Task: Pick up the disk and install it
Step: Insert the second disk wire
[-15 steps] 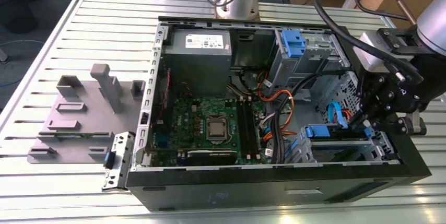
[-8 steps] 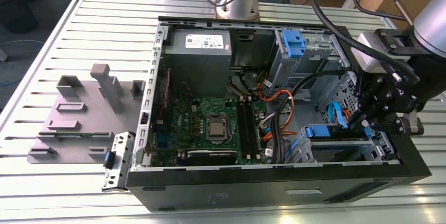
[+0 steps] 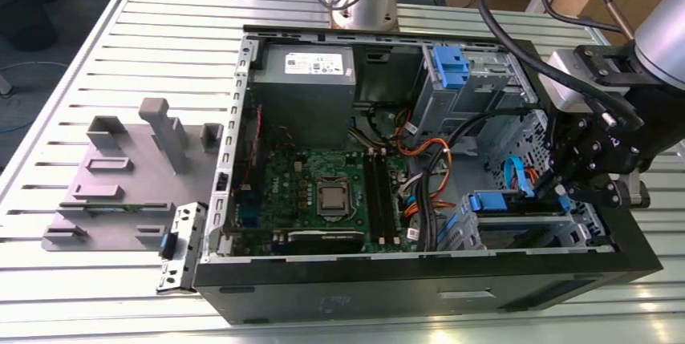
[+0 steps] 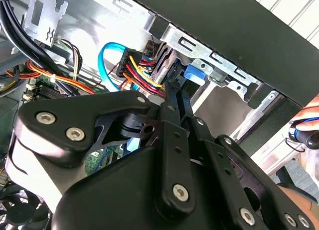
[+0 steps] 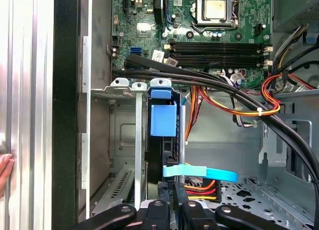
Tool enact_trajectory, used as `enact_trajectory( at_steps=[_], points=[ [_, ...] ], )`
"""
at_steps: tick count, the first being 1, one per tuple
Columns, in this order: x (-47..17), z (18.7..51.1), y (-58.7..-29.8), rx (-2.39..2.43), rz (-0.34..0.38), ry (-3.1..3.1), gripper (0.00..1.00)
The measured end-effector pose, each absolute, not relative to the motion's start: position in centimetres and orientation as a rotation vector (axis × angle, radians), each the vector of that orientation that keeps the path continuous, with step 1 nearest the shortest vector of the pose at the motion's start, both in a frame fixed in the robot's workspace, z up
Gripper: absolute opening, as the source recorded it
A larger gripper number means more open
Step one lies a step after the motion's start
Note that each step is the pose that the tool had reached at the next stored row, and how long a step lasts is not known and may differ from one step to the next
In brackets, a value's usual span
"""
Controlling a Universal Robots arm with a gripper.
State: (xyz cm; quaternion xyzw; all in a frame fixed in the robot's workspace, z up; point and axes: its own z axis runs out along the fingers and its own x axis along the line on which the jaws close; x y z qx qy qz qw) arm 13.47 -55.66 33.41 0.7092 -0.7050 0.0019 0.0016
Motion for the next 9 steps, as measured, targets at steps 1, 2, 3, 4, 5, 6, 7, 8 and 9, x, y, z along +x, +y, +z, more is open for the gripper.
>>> enact_trajectory(
  at_steps=[1,2,3,4,5,6,7,8,9],
  points=[
    [13.47,33.4,-55.66,2.226,0.006,-2.213,0.16],
    [13.47,33.41,-55.66,2.226,0.006,-2.213,0.16],
    [13.47,33.4,-55.66,2.226,0.006,-2.213,0.16],
    [13.47,33.39,-55.66,2.226,0.006,-2.213,0.16],
    [13.47,33.32,-55.66,2.226,0.006,-2.213,0.16],
    [13.47,33.27,-55.66,2.226,0.006,-2.213,0.16],
    [13.47,33.23,-55.66,2.226,0.006,-2.213,0.16],
    [13.47,33.22,-55.66,2.226,0.006,-2.213,0.16],
    [13.47,33.22,-55.66,2.226,0.006,-2.213,0.16]
  ],
)
